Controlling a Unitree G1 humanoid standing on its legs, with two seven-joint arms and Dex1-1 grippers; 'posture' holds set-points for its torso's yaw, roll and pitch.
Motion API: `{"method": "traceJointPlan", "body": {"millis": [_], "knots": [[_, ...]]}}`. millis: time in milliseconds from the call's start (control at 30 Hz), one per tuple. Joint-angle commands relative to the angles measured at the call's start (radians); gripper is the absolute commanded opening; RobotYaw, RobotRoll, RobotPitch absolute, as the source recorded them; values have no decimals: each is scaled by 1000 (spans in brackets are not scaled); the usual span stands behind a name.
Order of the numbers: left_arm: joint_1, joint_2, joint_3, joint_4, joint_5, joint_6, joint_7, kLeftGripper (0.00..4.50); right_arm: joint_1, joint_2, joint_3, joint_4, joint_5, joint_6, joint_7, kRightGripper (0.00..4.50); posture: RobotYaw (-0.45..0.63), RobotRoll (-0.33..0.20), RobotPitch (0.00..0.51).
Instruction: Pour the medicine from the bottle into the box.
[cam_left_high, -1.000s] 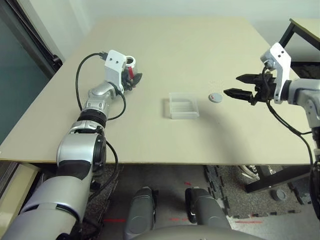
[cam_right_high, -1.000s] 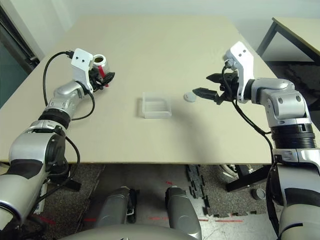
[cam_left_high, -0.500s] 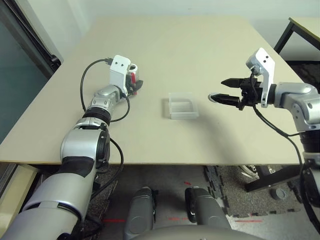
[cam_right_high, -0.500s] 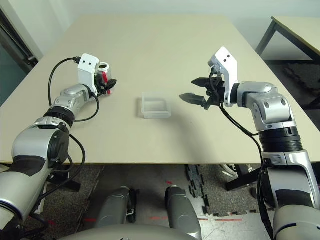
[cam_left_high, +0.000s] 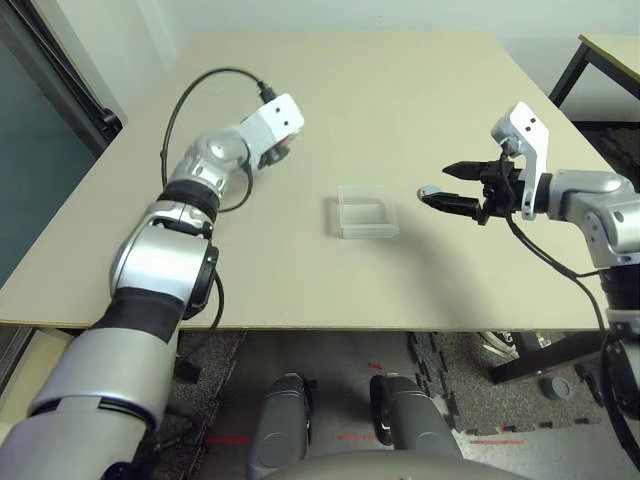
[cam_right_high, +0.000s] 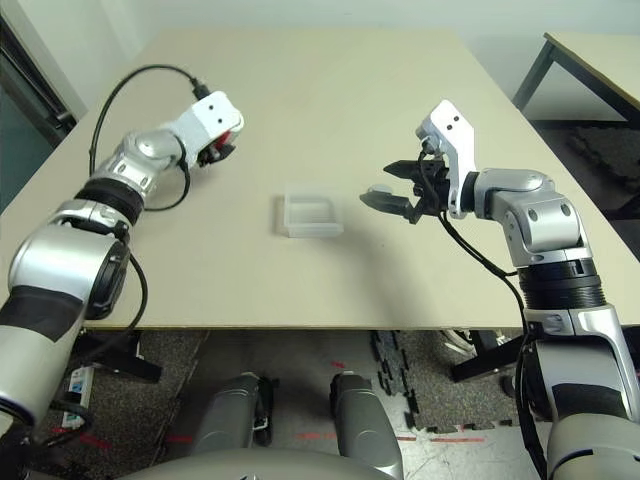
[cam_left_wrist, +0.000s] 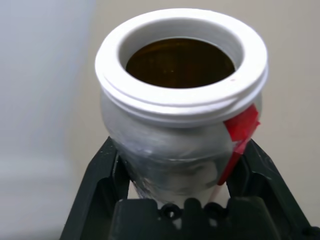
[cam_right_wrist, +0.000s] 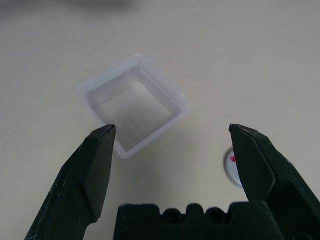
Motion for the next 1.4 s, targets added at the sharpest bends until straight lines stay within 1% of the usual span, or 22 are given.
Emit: {"method": "traceJointPlan", "body": {"millis": [33,100,233,367,500,667,900,967,1067,1100,1200,1267,1400], "knots": [[-67,-41,-163,13,180,-99,63,2816,-10,14,-13,-18,3,-7,-24,4500,-101,0,58],[-87,-66,-222,21,238,-130,98,2816,-5,23,-17,-29,7,-7,-39,4500,-126,0,57],[-110,-112,-302,28,321,-161,165,2816,14,45,-24,-56,15,-4,-70,4500,-156,0,57],[-119,-147,-451,35,472,-156,263,2816,31,76,-30,-93,27,7,-109,4500,-199,0,60],[-126,-165,-546,42,568,-111,351,2816,34,95,-33,-112,33,13,-132,4500,-215,0,61],[-128,-186,-594,50,620,-71,391,2816,29,104,-30,-110,38,10,-145,4500,-211,0,64],[-100,-198,-590,51,614,-88,393,2816,9,122,-19,-95,34,5,-146,4500,-200,0,71],[-99,-197,-604,50,628,-91,407,2816,6,124,-17,-91,32,4,-144,4500,-198,0,72],[-92,-194,-591,52,615,-84,390,2816,1,128,-13,-86,31,3,-142,4500,-189,0,73],[-86,-193,-553,53,575,-88,362,2816,-1,129,-12,-83,30,1,-141,4500,-187,0,74],[-69,-188,-413,55,435,-98,267,2816,-4,135,-10,-79,30,2,-141,4500,-186,0,71],[-60,-184,-297,52,324,-80,204,2816,-6,136,-10,-72,28,0,-139,4500,-186,0,71],[-26,-170,-16,40,60,12,92,2816,-10,140,-17,-52,27,-7,-143,4500,-160,0,62]]}}
